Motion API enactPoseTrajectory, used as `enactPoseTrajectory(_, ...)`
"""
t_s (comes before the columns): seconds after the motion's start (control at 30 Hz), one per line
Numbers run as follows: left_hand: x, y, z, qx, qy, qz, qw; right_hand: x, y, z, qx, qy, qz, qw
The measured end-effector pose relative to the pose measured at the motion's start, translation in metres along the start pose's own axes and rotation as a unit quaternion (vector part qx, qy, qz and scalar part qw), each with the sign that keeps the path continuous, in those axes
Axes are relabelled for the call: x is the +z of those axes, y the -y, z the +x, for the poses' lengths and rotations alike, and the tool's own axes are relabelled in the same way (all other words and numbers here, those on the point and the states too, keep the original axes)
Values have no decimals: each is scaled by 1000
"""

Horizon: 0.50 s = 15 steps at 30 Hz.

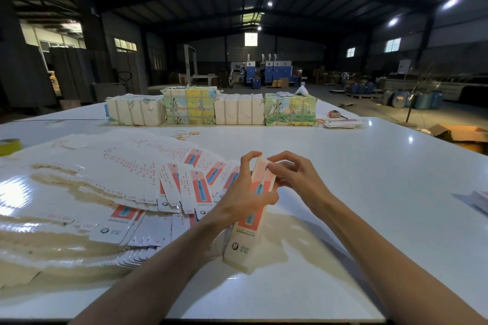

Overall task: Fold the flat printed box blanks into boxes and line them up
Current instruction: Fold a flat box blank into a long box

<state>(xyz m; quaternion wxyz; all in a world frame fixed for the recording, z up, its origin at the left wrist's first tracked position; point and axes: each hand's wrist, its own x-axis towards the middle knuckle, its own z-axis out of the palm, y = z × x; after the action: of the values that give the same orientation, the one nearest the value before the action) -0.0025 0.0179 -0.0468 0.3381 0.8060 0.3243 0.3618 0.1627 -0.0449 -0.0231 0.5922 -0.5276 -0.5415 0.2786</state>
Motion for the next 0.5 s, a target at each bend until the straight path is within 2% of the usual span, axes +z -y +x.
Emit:
enactPoseTrajectory(0.3, 4, 8, 3, -10, 0, -21, 1000, 5, -7, 2, -21, -30, -6, 999)
enactPoseTrajectory(0.43, 8, 11, 8, -77, -6, -71, 994, 9, -16, 2, 35, -45, -26, 998)
enactPoseTrajectory(0.5, 4, 16, 11, -123, -35, -105, 986, 13, -13, 1, 56, -70, -104, 991)
